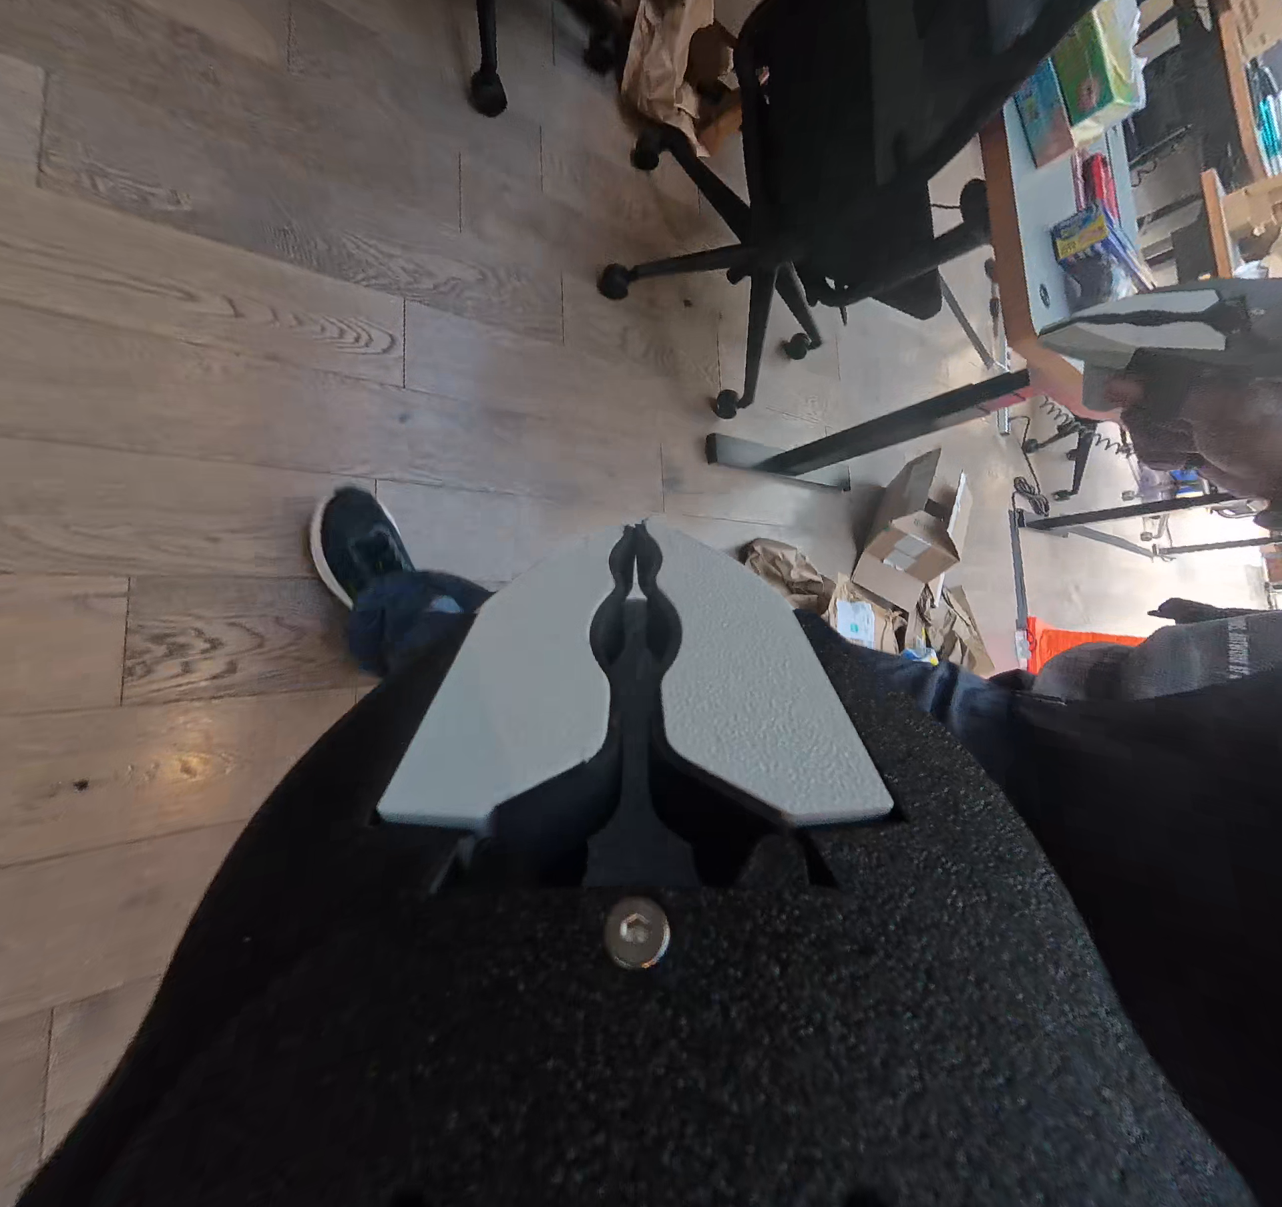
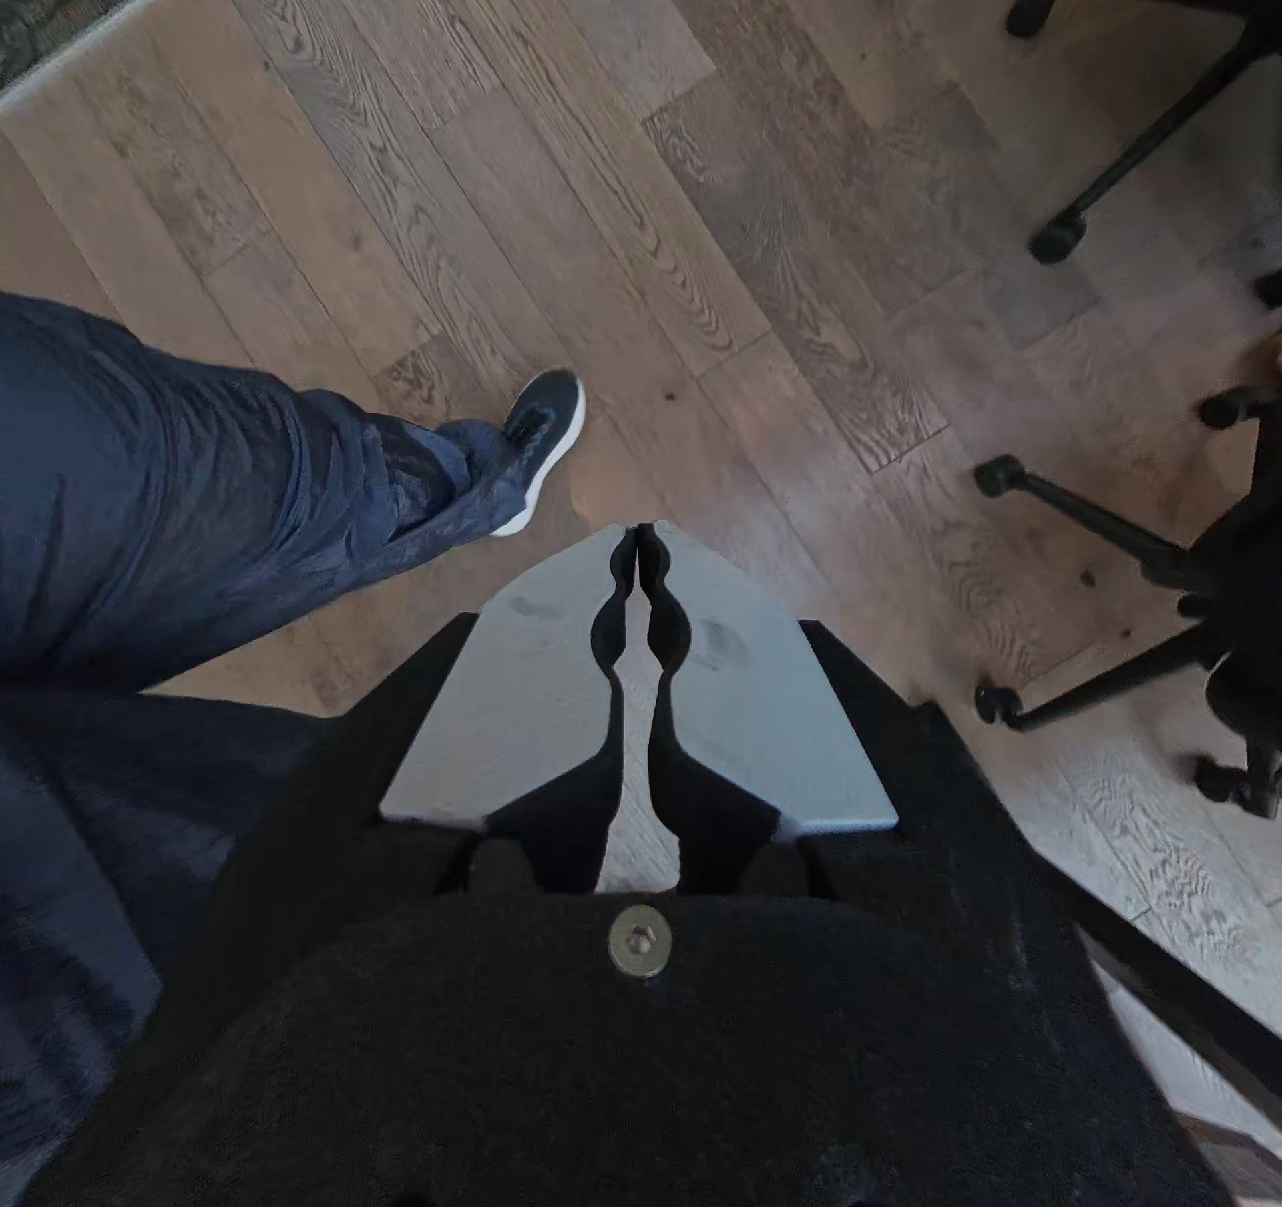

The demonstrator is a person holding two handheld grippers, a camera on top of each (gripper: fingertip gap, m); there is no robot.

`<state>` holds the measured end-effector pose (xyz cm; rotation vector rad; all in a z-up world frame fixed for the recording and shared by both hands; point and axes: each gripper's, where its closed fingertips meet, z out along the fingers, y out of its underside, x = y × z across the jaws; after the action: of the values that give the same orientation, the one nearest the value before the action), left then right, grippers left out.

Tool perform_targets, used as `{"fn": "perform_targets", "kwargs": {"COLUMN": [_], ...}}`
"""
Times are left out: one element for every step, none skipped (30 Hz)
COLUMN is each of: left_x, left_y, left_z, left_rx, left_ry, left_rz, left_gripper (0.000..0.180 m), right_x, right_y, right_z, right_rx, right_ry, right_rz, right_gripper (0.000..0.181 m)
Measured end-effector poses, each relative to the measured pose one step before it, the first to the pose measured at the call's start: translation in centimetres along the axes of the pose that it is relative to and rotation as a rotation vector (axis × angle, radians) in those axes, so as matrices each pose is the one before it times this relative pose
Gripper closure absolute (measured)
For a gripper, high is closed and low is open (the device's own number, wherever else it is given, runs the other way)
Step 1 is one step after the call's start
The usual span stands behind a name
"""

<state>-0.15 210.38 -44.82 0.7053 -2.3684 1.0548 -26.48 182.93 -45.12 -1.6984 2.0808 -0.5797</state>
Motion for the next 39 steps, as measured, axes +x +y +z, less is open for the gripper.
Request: {"fn": "perform_targets", "kwargs": {"left_x": [-1.089,-1.413,-1.628,-1.85,-1.978,-1.799,-1.547,-1.348,-1.125,-0.968,-0.843,-0.747,-0.758,-0.877,-0.93,-1.097,-1.335,-1.479,-1.576,-1.668,-1.759,-1.828,-1.789,-1.584,-1.102,-0.491,-0.115,0.042,0.08,0.064,0.064,0.059,0.075,0.153,0.111,0.01,-0.027,-0.092,-0.201], "left_y": [-1.629,-1.392,-1.305,-1.353,-1.42,-1.579,-2.02,-2.876,-3.75,-4.162,-4.186,-4.124,-4.113,-4.063,-3.913,-3.614,-3.174,-2.681,-2.131,-1.596,-1.099,-0.738,-0.525,-0.222,-0.048,-0.528,-1.405,-1.949,-2.081,-2.221,-2.491,-2.833,-3.043,-3.15,-3.293,-3.498,-3.698,-3.859,-3.898], "left_z": [1.876,1.865,1.779,1.598,1.277,0.797,0.236,-0.174,-0.307,-0.236,-0.112,-0.071,-0.032,0.054,0.147,0.297,0.471,0.642,0.782,0.896,0.913,0.891,0.773,0.585,0.28,0.033,0.009,0.137,0.298,0.443,0.617,0.888,1.214,1.497,1.702,1.858,2.001,2.127,2.197], "left_rx": [-0.0077,-0.0188,-0.0255,-0.0296,-0.0366,-0.045,-0.0451,-0.0184,0.0168,0.0276,0.0184,0.0122,0.0145,0.0202,0.0261,0.0283,0.0243,0.0192,0.0128,0.0062,-0.0027,-0.0074,-0.0063,-0.0187,-0.036,-0.0257,0.0023,0.0085,-0.0037,-0.007,0.0015,0.0118,0.0118,0.0027,-0.0049,-0.008,-0.0078,-0.0078,-0.0129], "left_ry": [-0.006,-0.0064,0.0007,0.0026,0.0017,0.0086,0.007,0.0006,0.0051,0.012,0.0162,0.0167,0.0096,0.002,0.0012,-0.0034,-0.0109,-0.0133,-0.0146,-0.0183,-0.0255,-0.0349,-0.042,-0.044,-0.037,-0.0218,-0.0104,-0.0062,-0.0041,-0.0034,-0.0011,0.0024,0.007,0.0115,0.0087,0.0058,0.012,0.0203,0.0237], "left_rz": [0.0006,-0.0025,-0.0049,-0.008,-0.021,-0.032,-0.028,-0.0115,0.0012,0.0054,0.0071,0.0125,0.0192,0.0256,0.0314,0.0314,0.0224,0.01,-0.003,-0.0142,-0.0237,-0.0332,-0.0453,-0.0667,-0.0831,-0.069,-0.036,-0.0086,0.002,-0.002,-0.008,-0.0126,-0.0137,-0.0053,0.0107,0.0231,0.0268,0.0263,0.0256], "left_gripper": [0.179,0.179,0.179,0.178,0.177,0.176,0.176,0.174,0.173,0.17,0.167,0.164,0.16,0.157,0.155,0.154,0.153,0.152,0.151,0.151,0.151,0.15,0.15,0.15,0.15,0.151,0.151,0.151,0.152,0.151,0.151,0.151,0.151,0.151,0.151,0.151,0.15,0.151,0.15], "right_x": [1.947,1.874,1.782,1.72,1.606,1.394,1.149,0.905,0.716,0.652,0.715,0.868,0.992,1.049,1.058,1.059,1.071,1.17,1.277,1.421,1.584,1.759,1.89,1.965,1.949,1.974,2.006,2.041,2.149,2.266,2.313,2.385,2.482,2.526,2.589,2.699,2.802,2.882,2.927], "right_y": [-2.459,-2.246,-2.135,-2.18,-2.289,-2.435,-2.724,-3.172,-3.513,-3.506,-3.297,-3.131,-3.134,-3.194,-3.216,-3.196,-3.147,-3.123,-3.122,-3.113,-3.072,-2.976,-2.812,-2.545,-2.277,-2.247,-2.343,-2.274,-2.059,-1.899,-1.775,-1.581,-1.374,-1.161,-0.985,-0.856,-0.844,-0.861,-0.915], "right_z": [1.708,1.826,1.838,1.759,1.541,1.272,1.016,0.944,1.076,1.357,1.606,1.768,1.866,1.975,2.135,2.288,2.43,2.532,2.634,2.7,2.755,2.723,2.649,2.51,2.317,2.044,1.782,1.503,1.227,0.884,0.62,0.464,0.407,0.433,0.507,0.607,0.722,0.828,0.856], "right_rx": [0.0071,0.0015,-0.0031,-0.005,-0.0054,-0.0046,0.0024,0.0156,0.0237,0.0183,0.0052,-0.0009,0.0035,0.011,0.0153,0.0147,0.0121,0.0109,0.0123,0.0159,0.0196,0.0223,0.022,0.015,0.0023,-0.0036,0.0005,0.0002,-0.0058,-0.0059,-0.0006,0.0039,0.01,0.0143,0.0139,0.0123,0.013,0.0132,0.0113], "right_ry": [-0.0055,-0.0024,0.0021,0.0095,0.0145,0.014,0.0101,0.0014,-0.0058,-0.0097,-0.0105,-0.008,-0.0097,-0.017,-0.0236,-0.0283,-0.0307,-0.0307,-0.0322,-0.035,-0.0368,-0.0369,-0.0358,-0.037,-0.0384,-0.036,-0.0322,-0.0291,-0.0212,-0.0119,-0.0072,-0.0023,0.0031,0.004,0.006,0.0113,0.0168,0.0214,0.0243], "right_rz": [-0.0032,0.0024,0.0029,0.0042,0.0121,0.0255,0.0367,0.0341,0.0159,-0.0084,-0.0279,-0.0362,-0.0319,-0.0207,-0.0121,-0.0125,-0.0202,-0.0291,-0.0347,-0.0372,-0.0382,-0.0367,-0.0291,-0.0168,-0.0095,-0.0143,-0.0249,-0.0309,-0.0283,-0.0218,-0.0146,-0.0062,0.0045,0.0169,0.0268,0.031,0.0313,0.0331,0.037], "right_gripper": [0.18,0.18,0.18,0.18,0.18,0.18,0.179,0.179,0.178,0.177,0.176,0.176,0.175,0.175,0.174,0.173,0.173,0.173,0.172,0.172,0.172,0.171,0.171,0.171,0.171,0.17,0.17,0.17,0.169,0.168,0.166,0.164,0.163,0.163,0.162,0.161,0.16,0.159,0.158]}}
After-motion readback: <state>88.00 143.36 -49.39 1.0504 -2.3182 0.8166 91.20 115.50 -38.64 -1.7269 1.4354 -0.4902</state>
